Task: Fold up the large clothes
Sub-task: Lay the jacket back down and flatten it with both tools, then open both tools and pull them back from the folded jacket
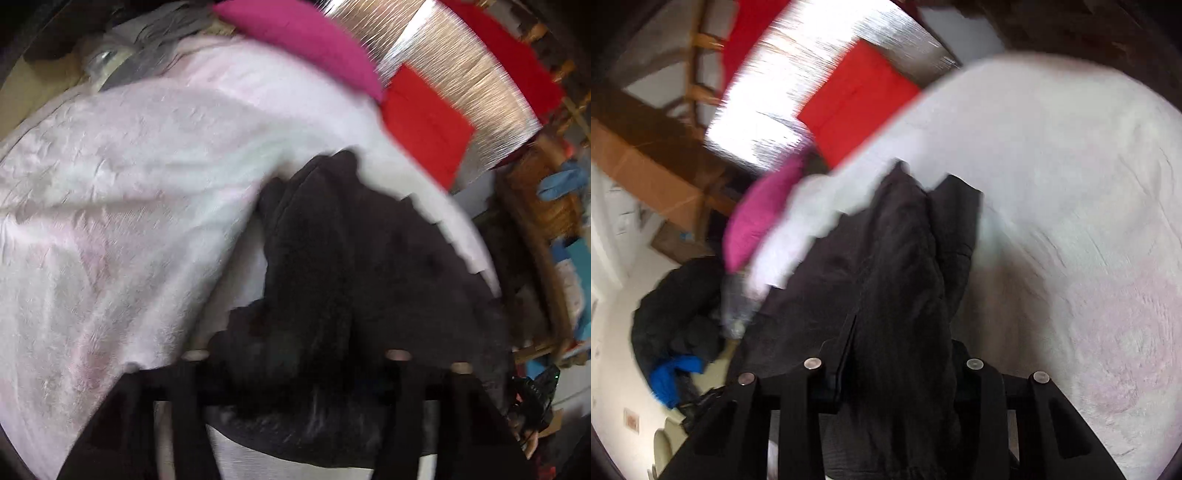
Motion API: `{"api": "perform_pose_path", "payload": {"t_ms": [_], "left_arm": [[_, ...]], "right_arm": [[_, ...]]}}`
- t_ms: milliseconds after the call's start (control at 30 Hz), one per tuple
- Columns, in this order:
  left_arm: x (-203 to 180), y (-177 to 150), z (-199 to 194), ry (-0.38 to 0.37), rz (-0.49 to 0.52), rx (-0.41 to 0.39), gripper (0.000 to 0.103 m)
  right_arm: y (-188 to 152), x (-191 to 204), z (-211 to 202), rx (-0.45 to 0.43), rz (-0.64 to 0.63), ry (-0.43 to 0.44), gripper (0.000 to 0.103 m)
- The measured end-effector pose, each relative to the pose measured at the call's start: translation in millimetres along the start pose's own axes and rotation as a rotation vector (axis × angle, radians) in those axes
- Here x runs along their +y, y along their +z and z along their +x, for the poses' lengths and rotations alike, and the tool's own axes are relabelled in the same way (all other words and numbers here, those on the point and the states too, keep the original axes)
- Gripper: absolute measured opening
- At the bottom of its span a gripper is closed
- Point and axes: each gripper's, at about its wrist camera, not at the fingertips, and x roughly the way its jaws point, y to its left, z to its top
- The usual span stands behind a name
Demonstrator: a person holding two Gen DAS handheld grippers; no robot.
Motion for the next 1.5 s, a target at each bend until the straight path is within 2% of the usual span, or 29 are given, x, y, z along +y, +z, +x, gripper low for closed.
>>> {"api": "perform_pose_path", "payload": {"t_ms": [33,67,167,200,267,367,433,500,600,700,900,1200,1433,1500], "left_arm": [[1.8,-0.6,3.1,0.028,-0.008,0.007,0.081],[2.4,-0.4,4.1,0.046,-0.016,0.006,0.084],[-1.7,-5.0,-11.0,0.116,0.000,-0.037,0.085],[-8.3,-10.3,-21.7,0.176,0.024,-0.076,0.086],[-22.8,-23.6,-41.7,0.289,0.083,-0.141,0.087],[-47.2,-45.4,-76.3,0.469,0.192,-0.265,0.088],[-65.6,-60.5,-105.7,0.542,0.250,-0.335,0.088],[-76.0,-73.6,-134.8,0.543,0.277,-0.394,0.091],[-91.9,-92.9,-181.2,0.495,0.287,-0.467,0.094],[-113.8,-111.5,-225.9,0.479,0.292,-0.550,0.098],[-129.2,-145.3,-295.2,0.450,0.291,-0.685,0.102],[-146.7,-192.1,-370.2,0.386,0.320,-0.755,0.103],[-154.3,-217.2,-403.7,0.346,0.344,-0.791,0.103],[-158.0,-224.2,-411.7,0.343,0.356,-0.806,0.103]], "right_arm": [[-1.0,-9.4,9.5,0.034,0.036,-0.038,0.042],[-1.6,-18.9,14.2,0.056,0.087,-0.018,0.047],[1.4,-23.0,0.1,0.035,0.155,0.001,0.060],[0.4,-17.3,-12.3,-0.010,0.142,-0.016,0.068],[-5.9,-5.0,-36.0,-0.101,0.098,-0.069,0.077],[-25.5,18.4,-78.3,-0.248,0.008,-0.154,0.079],[-44.4,37.8,-103.2,-0.326,-0.075,-0.221,0.079],[-64.0,51.0,-122.8,-0.364,-0.123,-0.245,0.079],[-95.8,82.0,-140.7,-0.386,-0.196,-0.273,0.079],[-126.1,118.5,-159.6,-0.409,-0.303,-0.305,0.079],[-175.6,187.1,-210.6,-0.463,-0.439,-0.330,0.079],[-243.8,253.2,-284.7,-0.571,-0.545,-0.342,0.079],[-274.5,281.9,-330.4,-0.649,-0.558,-0.363,0.081],[-279.6,285.2,-335.9,-0.649,-0.559,-0.363,0.081]]}}
